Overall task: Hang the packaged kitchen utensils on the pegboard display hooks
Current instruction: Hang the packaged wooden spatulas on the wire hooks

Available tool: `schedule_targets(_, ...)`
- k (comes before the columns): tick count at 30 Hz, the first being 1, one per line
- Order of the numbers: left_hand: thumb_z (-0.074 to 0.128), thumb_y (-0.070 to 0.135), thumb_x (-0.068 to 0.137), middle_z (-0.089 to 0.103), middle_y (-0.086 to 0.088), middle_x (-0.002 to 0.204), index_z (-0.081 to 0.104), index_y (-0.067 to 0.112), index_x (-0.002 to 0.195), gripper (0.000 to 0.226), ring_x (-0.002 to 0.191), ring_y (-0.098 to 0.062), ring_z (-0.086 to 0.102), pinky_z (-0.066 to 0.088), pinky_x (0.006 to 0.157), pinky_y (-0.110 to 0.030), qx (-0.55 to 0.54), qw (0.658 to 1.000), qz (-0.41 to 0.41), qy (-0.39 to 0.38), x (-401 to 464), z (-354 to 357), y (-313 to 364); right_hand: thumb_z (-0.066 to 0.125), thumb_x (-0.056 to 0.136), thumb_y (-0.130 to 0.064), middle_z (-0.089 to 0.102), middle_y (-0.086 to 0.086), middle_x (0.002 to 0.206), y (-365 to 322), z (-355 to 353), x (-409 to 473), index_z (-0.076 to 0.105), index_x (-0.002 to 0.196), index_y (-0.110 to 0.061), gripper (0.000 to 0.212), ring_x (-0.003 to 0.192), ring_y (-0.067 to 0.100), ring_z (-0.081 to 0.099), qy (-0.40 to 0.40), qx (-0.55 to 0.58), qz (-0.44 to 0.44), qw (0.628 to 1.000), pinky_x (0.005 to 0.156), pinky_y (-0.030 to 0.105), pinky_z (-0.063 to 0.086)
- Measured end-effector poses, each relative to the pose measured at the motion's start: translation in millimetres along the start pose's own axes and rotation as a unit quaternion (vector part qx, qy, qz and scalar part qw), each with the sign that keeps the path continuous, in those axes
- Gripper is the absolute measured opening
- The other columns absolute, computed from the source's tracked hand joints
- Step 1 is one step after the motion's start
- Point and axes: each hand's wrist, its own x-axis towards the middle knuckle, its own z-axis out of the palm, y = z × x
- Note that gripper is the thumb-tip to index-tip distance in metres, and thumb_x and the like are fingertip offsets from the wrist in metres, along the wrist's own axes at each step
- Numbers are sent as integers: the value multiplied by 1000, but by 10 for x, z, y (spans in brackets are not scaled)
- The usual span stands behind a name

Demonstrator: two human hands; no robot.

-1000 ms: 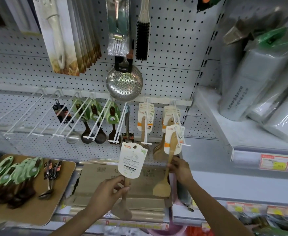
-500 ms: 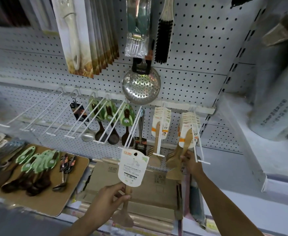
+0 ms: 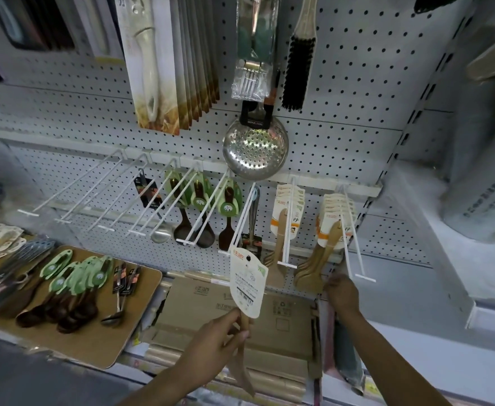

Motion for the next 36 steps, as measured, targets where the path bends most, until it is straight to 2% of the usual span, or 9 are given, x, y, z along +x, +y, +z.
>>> schedule_targets(3,50,34,100,65,20,101,53,27,107,10,92,-2,63,55,84,-36,-7,1000,16,-9,18,92,-8,57,94,-5,69,1,82,-2,-44,-334,64,84,-13,14,74,11,65,-116,9,-41,992,75,35,53)
schedule_targets(5,49,31,101,64,18,98,53,29,114,14,93,-3,62,55,85,-36,-17,999,26,-17,10,162,-13,69,88,-10,75,-7,86,-37,-114,-647,70,92,-12,5,83,-1,69,-222,103,-86,966,83,24,55)
schedule_targets(11,42,31,101,61,8,94,49,44,109,16,90,-16,61,50,83,-40,-21,995,47,-80,7,329,-91,74,84,-9,72,-4,115,-234,-149,-1274,71,114,-16,31,111,9,65,-312,135,-165,926,97,23,51)
schedule_targets(18,40,35,103,65,12,92,56,30,102,17,95,-16,64,51,92,-47,-101,985,49,-132,78,500,-44,76,82,-12,75,0,108,-289,-199,-1595,76,105,-22,24,106,18,69,-290,215,-130,923,98,32,51)
schedule_targets(21,44,35,102,64,6,93,59,23,113,22,100,-29,62,50,94,-48,-156,975,48,-152,107,544,-33,78,81,-15,73,18,89,-273,-204,-1689,75,101,-9,22,74,35,66,-302,274,-99,908,72,39,55)
schedule_targets(24,45,30,104,64,-9,99,60,21,114,20,102,-33,61,50,93,-43,-175,969,47,-166,128,588,-53,84,75,-25,67,18,72,-218,-138,-1717,75,93,-4,29,59,30,53,-301,293,-78,904,59,36,48)
schedule_targets(27,47,23,104,66,-3,102,64,24,109,18,104,-23,62,49,95,-39,-187,968,39,-163,118,621,-116,84,73,-15,69,6,69,-221,-89,-1762,77,77,-16,8,60,27,55,-280,271,-76,918,59,35,47)
schedule_targets(31,58,28,95,71,-4,116,70,25,112,20,110,-16,64,48,99,-40,-192,970,4,-149,111,627,-262,83,69,1,76,4,77,-198,37,-1823,80,78,-10,14,71,14,67,-254,256,-46,932,65,27,52)
schedule_targets(36,66,27,90,75,-5,99,75,28,100,13,91,-6,65,50,83,-29,-148,983,-20,-107,128,606,-427,80,71,5,77,8,79,-269,163,-1851,80,75,-12,17,74,13,71,-219,254,-34,941,70,25,54)
